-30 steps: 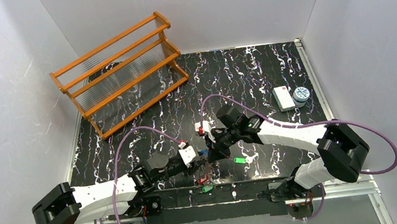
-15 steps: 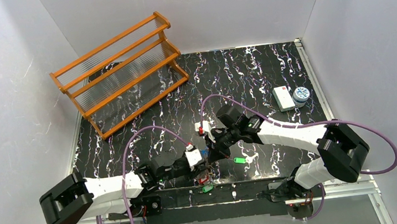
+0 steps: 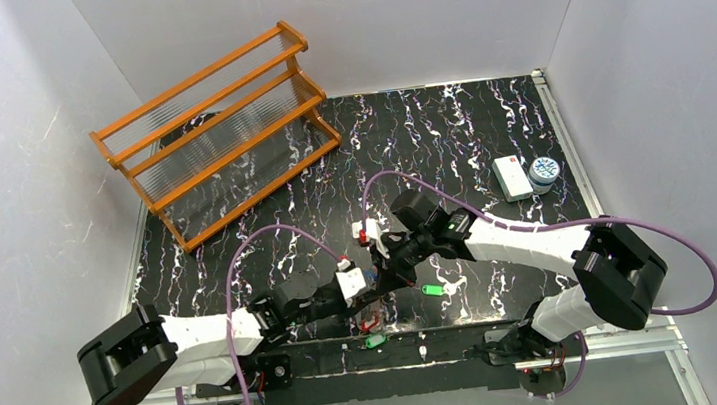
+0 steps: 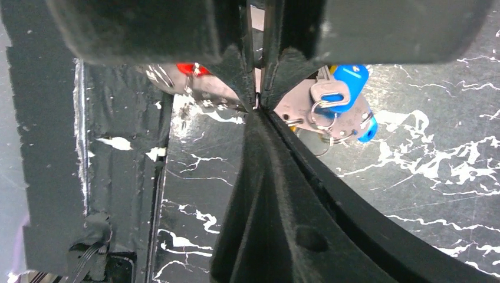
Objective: Put the keys on the keyring
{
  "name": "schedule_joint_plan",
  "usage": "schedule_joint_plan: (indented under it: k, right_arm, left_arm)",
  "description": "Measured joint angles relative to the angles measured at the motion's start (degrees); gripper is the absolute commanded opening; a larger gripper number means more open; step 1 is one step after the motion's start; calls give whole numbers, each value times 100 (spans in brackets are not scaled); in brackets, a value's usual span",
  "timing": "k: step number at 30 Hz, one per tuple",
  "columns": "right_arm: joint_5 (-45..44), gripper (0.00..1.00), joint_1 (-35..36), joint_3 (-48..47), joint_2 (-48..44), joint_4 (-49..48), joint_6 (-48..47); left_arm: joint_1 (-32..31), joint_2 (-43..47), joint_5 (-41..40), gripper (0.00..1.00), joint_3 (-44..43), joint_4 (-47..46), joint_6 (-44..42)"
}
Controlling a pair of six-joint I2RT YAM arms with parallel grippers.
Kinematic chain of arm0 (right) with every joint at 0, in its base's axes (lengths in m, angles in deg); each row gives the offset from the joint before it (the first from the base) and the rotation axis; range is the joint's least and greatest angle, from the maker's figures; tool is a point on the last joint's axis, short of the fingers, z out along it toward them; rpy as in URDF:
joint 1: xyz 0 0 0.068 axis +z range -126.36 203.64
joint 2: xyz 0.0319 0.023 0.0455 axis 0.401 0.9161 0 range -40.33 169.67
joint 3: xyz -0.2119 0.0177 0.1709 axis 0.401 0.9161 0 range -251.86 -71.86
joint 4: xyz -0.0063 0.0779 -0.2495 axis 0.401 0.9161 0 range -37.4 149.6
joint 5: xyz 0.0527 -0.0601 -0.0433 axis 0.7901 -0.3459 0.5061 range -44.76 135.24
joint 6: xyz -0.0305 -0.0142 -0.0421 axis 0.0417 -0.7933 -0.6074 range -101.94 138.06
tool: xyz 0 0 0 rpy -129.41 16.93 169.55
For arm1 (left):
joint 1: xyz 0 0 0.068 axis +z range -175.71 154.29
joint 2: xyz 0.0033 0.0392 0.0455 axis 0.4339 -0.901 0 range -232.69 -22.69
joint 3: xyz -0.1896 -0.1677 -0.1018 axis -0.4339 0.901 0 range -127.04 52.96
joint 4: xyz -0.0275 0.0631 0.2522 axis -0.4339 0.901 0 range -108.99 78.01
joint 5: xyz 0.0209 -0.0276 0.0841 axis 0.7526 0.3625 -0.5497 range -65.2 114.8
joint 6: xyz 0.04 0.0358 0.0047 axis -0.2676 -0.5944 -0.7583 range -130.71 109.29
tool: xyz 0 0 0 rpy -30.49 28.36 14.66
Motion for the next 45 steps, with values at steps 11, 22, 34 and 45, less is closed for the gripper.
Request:
schedule_joint_plan:
  k: [11,22,34,45]
  right_arm:
    - [-358,46,33,81,-330,-87,188]
    - [-721,48,28,1373,-1965,-2065,654]
    - [-111,43,28,1622,-1458,-2677,605]
    - [157,5,17,1617,-992,-2815,461]
  left_arm:
    - [0,-28,-105,0,-28,-122,-4]
    - [0,859,-457,0,715,-629,59]
    - [0,1062,-538,0,887,-1158,133]
    - [-7,1123,-527,0,887,-1220,155]
